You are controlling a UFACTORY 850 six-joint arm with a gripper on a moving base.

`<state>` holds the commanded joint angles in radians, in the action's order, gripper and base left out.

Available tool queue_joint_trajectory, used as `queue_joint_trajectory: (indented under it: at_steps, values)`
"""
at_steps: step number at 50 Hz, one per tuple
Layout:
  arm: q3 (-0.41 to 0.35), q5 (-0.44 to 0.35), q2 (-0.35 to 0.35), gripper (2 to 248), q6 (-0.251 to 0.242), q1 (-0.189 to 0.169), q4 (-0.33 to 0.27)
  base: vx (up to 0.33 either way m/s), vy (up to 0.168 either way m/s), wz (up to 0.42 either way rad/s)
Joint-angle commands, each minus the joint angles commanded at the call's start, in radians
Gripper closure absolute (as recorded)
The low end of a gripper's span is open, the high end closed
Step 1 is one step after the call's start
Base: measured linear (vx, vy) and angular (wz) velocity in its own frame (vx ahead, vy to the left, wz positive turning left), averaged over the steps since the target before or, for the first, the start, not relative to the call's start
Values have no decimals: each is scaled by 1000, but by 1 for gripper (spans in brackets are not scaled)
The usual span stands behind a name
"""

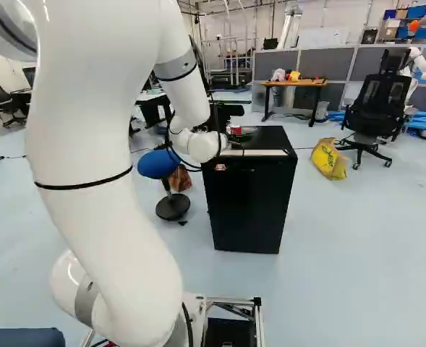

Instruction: Grab a drink from the fridge

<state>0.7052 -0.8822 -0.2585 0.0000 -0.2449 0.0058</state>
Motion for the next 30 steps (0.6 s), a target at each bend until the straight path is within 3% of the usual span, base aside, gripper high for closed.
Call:
queue_joint_trajectory:
  at_steps: [30]
  values:
    - [63, -17, -53, 3, 0, 6, 0, 0, 0, 0]
